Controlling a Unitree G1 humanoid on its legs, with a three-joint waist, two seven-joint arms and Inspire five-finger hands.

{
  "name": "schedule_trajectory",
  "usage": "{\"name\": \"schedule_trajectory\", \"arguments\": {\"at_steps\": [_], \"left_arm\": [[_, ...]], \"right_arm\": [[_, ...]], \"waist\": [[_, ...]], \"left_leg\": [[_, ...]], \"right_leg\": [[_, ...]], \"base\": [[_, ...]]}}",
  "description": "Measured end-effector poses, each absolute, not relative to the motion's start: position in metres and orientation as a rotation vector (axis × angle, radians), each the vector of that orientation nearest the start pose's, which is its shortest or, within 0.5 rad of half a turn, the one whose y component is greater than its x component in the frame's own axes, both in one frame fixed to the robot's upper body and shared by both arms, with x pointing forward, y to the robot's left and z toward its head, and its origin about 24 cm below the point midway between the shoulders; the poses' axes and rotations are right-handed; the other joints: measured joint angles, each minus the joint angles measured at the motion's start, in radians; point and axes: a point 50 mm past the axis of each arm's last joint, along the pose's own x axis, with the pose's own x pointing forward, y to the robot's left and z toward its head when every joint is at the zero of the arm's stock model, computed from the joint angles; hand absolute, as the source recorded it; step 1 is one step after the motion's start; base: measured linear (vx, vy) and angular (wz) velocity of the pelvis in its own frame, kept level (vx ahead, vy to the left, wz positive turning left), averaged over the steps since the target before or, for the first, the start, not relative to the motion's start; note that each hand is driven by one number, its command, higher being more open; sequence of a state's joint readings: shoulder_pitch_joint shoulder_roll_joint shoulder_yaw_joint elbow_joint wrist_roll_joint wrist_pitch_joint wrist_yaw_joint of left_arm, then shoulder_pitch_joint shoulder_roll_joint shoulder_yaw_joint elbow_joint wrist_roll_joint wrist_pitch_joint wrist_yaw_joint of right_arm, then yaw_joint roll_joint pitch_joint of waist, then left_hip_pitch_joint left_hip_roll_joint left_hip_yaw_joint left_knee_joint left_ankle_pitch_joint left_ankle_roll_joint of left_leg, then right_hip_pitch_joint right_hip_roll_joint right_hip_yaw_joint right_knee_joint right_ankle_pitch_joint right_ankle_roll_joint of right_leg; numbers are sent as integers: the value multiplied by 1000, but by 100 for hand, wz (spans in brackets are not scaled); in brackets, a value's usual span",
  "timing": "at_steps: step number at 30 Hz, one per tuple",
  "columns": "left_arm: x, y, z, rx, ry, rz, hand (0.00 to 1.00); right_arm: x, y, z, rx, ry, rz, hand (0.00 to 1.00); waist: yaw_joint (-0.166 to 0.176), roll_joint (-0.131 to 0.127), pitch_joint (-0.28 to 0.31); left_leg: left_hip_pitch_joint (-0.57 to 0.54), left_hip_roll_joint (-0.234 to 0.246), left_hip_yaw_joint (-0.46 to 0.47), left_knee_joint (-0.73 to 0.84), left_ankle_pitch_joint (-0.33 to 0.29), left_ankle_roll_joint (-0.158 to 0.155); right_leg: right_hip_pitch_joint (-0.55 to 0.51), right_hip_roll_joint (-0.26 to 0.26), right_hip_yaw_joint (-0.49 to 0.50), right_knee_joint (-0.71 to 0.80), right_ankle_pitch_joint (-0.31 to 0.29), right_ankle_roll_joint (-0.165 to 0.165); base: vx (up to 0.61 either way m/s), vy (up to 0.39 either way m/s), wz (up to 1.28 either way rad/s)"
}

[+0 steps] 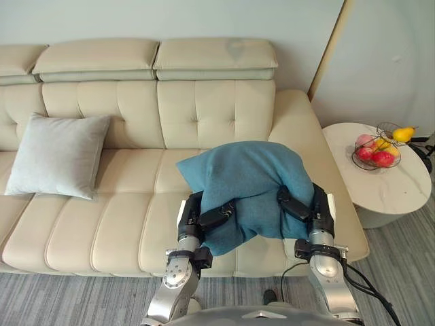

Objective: Pick up cushions and gather them together orderly.

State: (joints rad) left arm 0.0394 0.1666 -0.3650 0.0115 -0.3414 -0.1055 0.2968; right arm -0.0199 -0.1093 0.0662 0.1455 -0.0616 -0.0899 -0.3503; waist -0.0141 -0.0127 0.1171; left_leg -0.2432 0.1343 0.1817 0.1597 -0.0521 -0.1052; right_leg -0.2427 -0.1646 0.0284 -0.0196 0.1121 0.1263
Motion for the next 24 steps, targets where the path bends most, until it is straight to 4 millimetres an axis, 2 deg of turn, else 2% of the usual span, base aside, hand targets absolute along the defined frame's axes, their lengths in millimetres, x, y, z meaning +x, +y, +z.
{"name": "schedule_trajectory", "arguments": {"at_steps": [1, 3, 4, 5, 7, 8, 9, 11, 13, 14, 15, 17, 18, 21, 24], "left_arm": [[245, 109, 38, -184, 14, -34, 0], [253, 108, 48, -185, -23, -32, 0], [263, 108, 60, -184, -71, -26, 0], [268, 107, 65, -180, -88, -23, 0], [291, 103, 90, -158, -170, -15, 0], [315, 101, 119, -118, -257, -5, 0], [322, 101, 129, -105, -286, -3, 0], [347, 100, 177, -55, -413, 19, 0], [363, 101, 224, -28, -529, 51, 0], [366, 102, 241, -24, -572, 66, 100], [370, 104, 267, -32, -631, 97, 100], [373, 108, 290, -47, -678, 133, 100], [376, 113, 306, -66, -703, 175, 100], [385, 120, 324, -60, -700, 259, 100], [392, 131, 329, -75, -670, 324, 100]], "right_arm": [[264, -171, 37, -185, -46, -291, 0], [272, -170, 48, -191, -88, -303, 0], [281, -167, 61, -188, -136, -318, 0], [285, -167, 66, -187, -153, -324, 0], [302, -166, 92, -191, -237, -359, 0], [322, -164, 122, -194, -323, -389, 0], [327, -164, 132, -192, -352, -398, 0], [349, -162, 180, -178, -472, -442, 0], [366, -156, 225, -156, -568, -471, 0], [370, -154, 242, -151, -602, -481, 100], [376, -150, 268, -143, -649, -493, 100], [380, -144, 293, -135, -691, -501, 100], [383, -138, 314, -127, -715, -503, 100], [391, -133, 333, -144, -693, -510, 100], [397, -131, 331, -155, -654, -510, 100]], "waist": [[1, -1, 26], [3, -1, 30], [6, -1, 47], [7, -3, 51], [18, -4, 70], [20, -7, 79], [21, -7, 87], [21, -7, 133], [22, -8, 176], [21, -7, 194], [21, -7, 216], [20, -8, 242], [18, -7, 262], [11, -7, 278], [12, -9, 280]], "left_leg": [[-24, 0, 0, 0, 5, -1], [-55, 1, 0, 2, 7, -1], [-77, 4, 0, 5, 8, -1], [-89, 5, 0, 9, 10, 0], [-136, 5, -6, 25, 13, 3], [-191, 2, -20, 39, 21, 7], [-200, 2, -24, 41, 25, 7], [-238, -1, -40, 40, 46, 9], [-272, -3, -52, 29, 69, 8], [-280, -3, -55, 21, 81, 8], [-296, -5, -60, -1, 101, 7], [-305, -6, -63, -27, 122, 5], [-319, -8, -69, -39, 132, 6], [-362, -10, -88, -40, 136, 6], [-385, -15, -94, -39, 136, 6]], "right_leg": [[-26, 0, -1, 1, 10, 1], [-60, 2, -6, 8, 13, -2], [-91, 5, -12, 30, 13, -2], [-105, 5, -16, 38, 14, -3], [-149, 3, -26, 56, 16, -6], [-195, -1, -34, 64, 21, -6], [-201, -1, -37, 64, 24, -7], [-230, -3, -51, 64, 37, -10], [-261, -2, -57, 62, 50, -11], [-269, -2, -61, 57, 58, -13], [-280, 0, -68, 31, 81, -17], [-282, 2, -76, -4, 106, -21], [-293, 1, -83, -14, 110, -20], [-322, 0, -101, -16, 112, -21], [-340, -5, -109, -17, 112, -21]], "base": [[-1, 21, -6], [3, 24, -3], [0, 0, 0], [0, 0, 0], [-56, 16, 11], [-69, 15, 18], [-72, 6, 22], [-85, -3, 19], [-91, -10, 16], [-85, -12, 14], [-51, -7, 11], [-25, 1, 10], [-13, 4, 12], [46, 12, 15], [105, 46, 12]]}}
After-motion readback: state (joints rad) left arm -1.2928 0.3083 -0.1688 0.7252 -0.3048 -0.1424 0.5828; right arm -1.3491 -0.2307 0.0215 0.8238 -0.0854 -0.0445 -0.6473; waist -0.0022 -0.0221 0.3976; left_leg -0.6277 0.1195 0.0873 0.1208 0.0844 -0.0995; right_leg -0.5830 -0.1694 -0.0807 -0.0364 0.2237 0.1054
